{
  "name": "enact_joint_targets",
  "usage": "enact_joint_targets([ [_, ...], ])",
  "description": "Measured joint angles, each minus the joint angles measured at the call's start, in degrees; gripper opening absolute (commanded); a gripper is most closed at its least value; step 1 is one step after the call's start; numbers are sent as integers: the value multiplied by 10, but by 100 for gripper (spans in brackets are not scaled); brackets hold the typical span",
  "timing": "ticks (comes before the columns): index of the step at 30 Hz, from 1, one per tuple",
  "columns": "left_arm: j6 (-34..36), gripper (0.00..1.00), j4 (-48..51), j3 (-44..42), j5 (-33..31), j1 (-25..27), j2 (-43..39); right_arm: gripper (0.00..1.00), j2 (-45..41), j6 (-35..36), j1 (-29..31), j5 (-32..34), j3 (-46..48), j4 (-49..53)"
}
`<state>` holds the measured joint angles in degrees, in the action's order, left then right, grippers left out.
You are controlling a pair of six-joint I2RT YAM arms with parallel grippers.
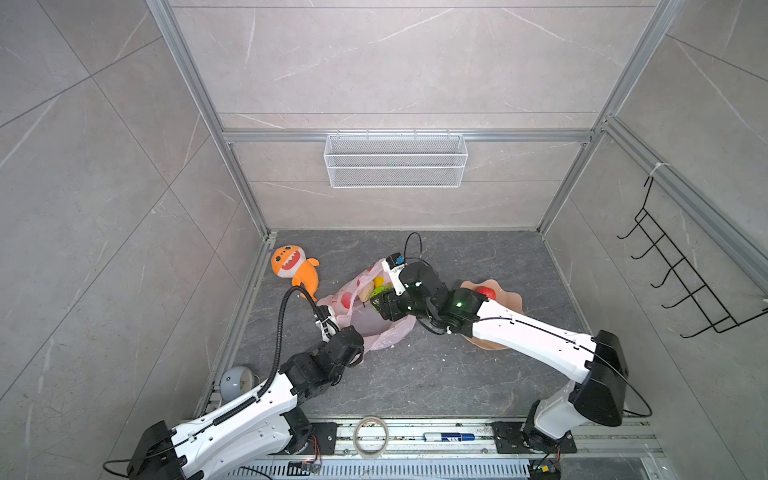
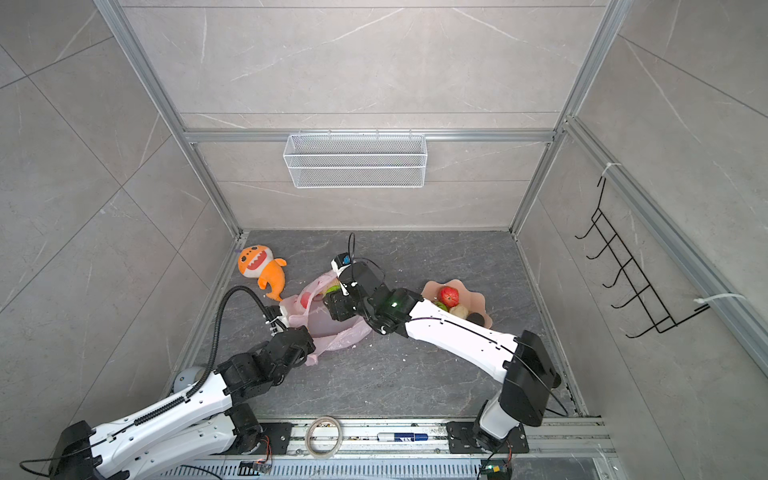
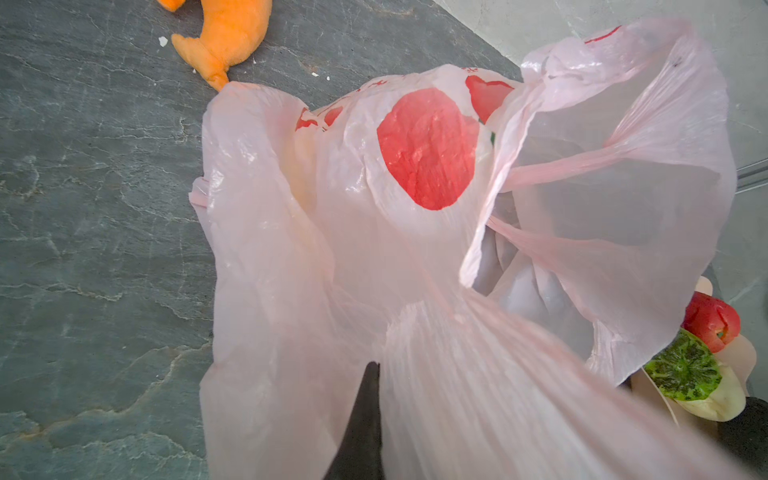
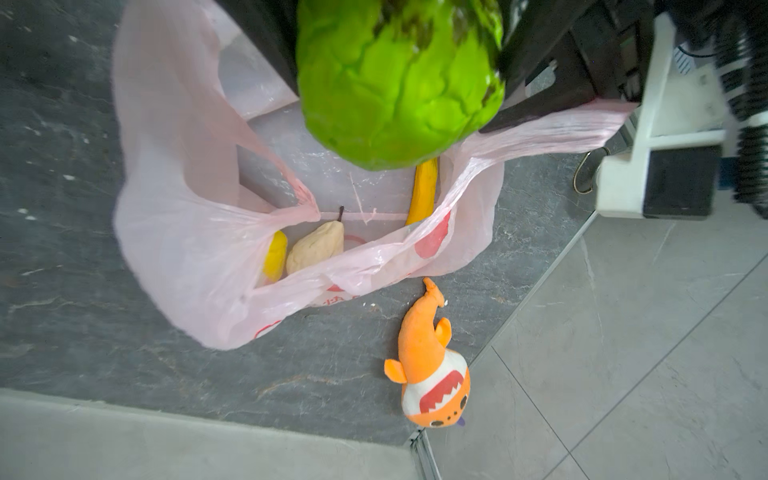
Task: Take the fake fruits out of the plastic bag
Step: 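Lift the green fruit out of the bag and carry it over the bowl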
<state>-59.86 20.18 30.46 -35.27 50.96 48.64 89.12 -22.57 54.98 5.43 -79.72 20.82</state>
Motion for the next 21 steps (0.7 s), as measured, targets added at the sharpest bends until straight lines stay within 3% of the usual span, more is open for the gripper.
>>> enact_joint_targets([
  [5, 1, 0, -10, -1, 5, 0, 0, 44, -57, 6, -24, 23, 32, 39],
  [11, 1, 0, -10, -5, 9, 0, -5, 43, -95, 13, -101, 44, 82, 79],
  [21, 1, 0, -10, -9, 9, 0, -13, 42, -67, 30, -213, 79, 123, 94],
])
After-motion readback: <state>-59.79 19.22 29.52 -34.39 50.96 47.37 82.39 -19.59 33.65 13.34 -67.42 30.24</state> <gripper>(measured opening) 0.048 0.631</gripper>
